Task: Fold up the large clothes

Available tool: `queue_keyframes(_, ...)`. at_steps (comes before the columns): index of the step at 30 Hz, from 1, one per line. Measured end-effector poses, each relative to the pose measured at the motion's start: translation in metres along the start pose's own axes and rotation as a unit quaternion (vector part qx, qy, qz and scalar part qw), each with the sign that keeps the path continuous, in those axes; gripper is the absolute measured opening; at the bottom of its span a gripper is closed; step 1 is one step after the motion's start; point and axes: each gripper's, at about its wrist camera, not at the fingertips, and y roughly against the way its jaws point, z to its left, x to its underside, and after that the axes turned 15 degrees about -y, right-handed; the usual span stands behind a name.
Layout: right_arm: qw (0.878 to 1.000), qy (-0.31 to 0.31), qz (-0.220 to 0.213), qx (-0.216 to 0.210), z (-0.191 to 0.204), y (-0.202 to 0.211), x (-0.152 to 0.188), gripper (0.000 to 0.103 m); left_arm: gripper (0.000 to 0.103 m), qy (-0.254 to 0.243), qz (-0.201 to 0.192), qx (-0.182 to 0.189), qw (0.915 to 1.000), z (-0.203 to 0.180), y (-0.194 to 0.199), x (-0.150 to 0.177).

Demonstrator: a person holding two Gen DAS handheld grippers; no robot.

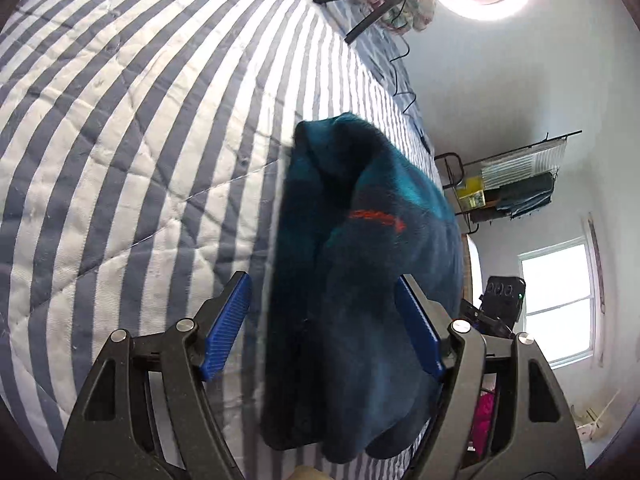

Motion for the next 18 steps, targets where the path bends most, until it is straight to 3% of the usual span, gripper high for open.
queue_keyframes(5, 1.0, 0.019, 0.01, -0.005, 0.009, -0.019, -0.001, 0.093, 0.076, -0.002, 0.012, 0.008, 0.9999, 0.003, -0.007, 0.005)
queue_keyframes(9, 1.0, 0.008, 0.021, -0.021, 0.011, -0.026, -0.006, 0.09, 0.076, -0.01, 0.016, -0.008, 0.9998, -0.009, -0.018, 0.001)
queue_keyframes(10, 0.999, 0.008, 0.024, -0.023, 0.012, -0.029, -0.007, 0.089, 0.072, -0.016, 0.018, -0.015, 0.9996, -0.013, -0.022, -0.001)
queue_keyframes(11, 0.999, 0.007, 0.025, -0.025, 0.013, -0.031, -0.007, 0.088, 0.059, -0.024, 0.023, -0.026, 0.9991, -0.018, -0.027, -0.003)
queue_keyframes(12, 0.999, 0.005, 0.028, -0.029, 0.015, -0.034, -0.007, 0.083, 0.054, -0.027, 0.031, -0.035, 0.9985, -0.022, -0.033, -0.004)
queue_keyframes(13, 0.999, 0.005, 0.034, -0.034, 0.016, -0.032, -0.004, 0.07, 0.051, -0.028, 0.031, -0.043, 0.9982, -0.024, -0.036, -0.003)
queue_keyframes(14, 0.998, 0.001, 0.042, -0.04, 0.018, -0.033, -0.001, 0.063, 0.047, -0.035, 0.03, -0.059, 0.9972, -0.03, -0.036, -0.002)
queue_keyframes(18, 0.999, 0.02, 0.025, -0.016, 0.034, -0.026, 0.008, 0.044, 0.037, -0.097, 0.028, -0.125, 0.987, -0.061, -0.033, 0.002)
